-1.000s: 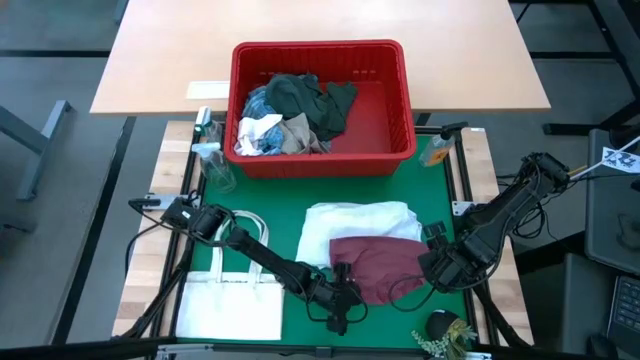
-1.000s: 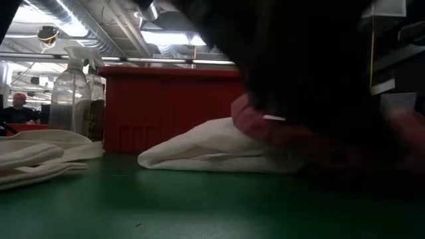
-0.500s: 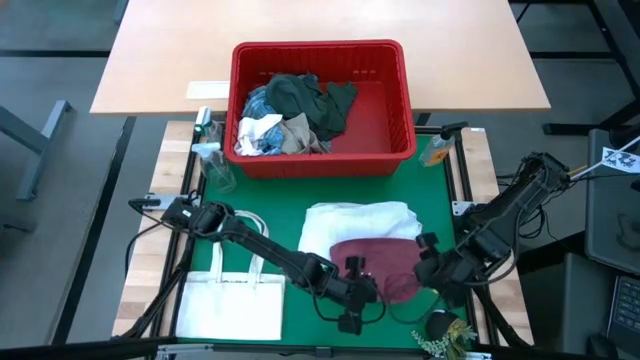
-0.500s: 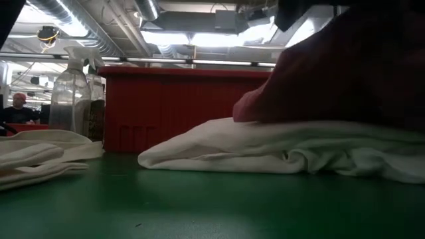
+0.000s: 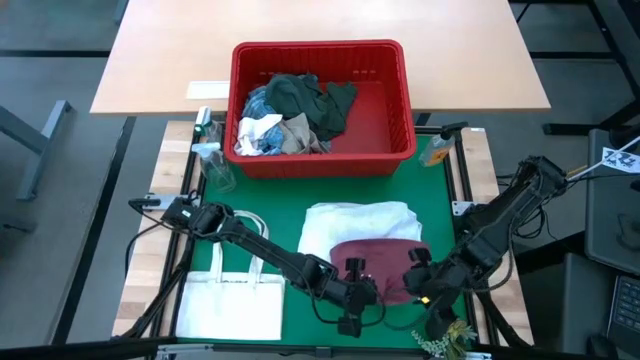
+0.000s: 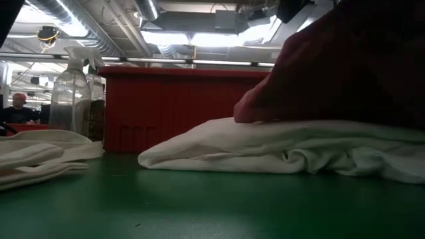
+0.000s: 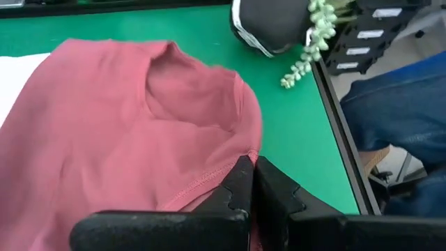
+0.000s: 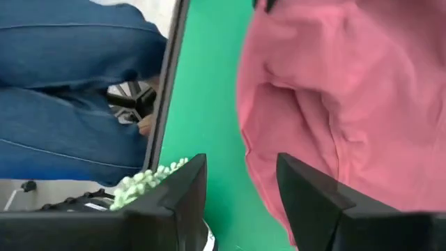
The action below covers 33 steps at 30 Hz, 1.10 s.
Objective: Fold Laundry from Bin
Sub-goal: Fold the pink underwear
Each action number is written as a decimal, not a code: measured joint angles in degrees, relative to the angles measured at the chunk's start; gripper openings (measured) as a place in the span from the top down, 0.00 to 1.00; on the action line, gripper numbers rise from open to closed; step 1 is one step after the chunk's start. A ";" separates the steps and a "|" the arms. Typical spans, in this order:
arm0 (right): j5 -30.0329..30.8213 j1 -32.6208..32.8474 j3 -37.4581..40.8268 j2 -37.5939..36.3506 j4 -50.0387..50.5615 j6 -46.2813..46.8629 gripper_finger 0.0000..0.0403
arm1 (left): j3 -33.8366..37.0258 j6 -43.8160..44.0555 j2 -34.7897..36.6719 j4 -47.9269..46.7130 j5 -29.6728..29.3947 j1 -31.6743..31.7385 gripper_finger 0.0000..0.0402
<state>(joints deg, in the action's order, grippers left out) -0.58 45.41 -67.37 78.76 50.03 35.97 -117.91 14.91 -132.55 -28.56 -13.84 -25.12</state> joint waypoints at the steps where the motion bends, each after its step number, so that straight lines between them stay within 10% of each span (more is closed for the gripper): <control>1: 0.00 0.00 0.00 0.92 -0.15 0.65 0.57 | 0.00 -0.02 0.00 -0.36 -0.02 -0.26 1.00; 15: 3.10 -0.06 0.04 11.41 -1.64 1.08 0.57 | 0.07 -0.04 -0.04 -2.57 -0.20 -1.89 0.99; 33: -5.01 -0.02 -1.37 7.98 4.82 -2.14 0.57 | 0.07 7.73 -0.04 -0.91 -5.60 0.41 1.00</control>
<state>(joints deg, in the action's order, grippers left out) -5.59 45.39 -68.74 86.74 54.86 33.84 -117.84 22.65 -132.60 -29.47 -19.44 -24.70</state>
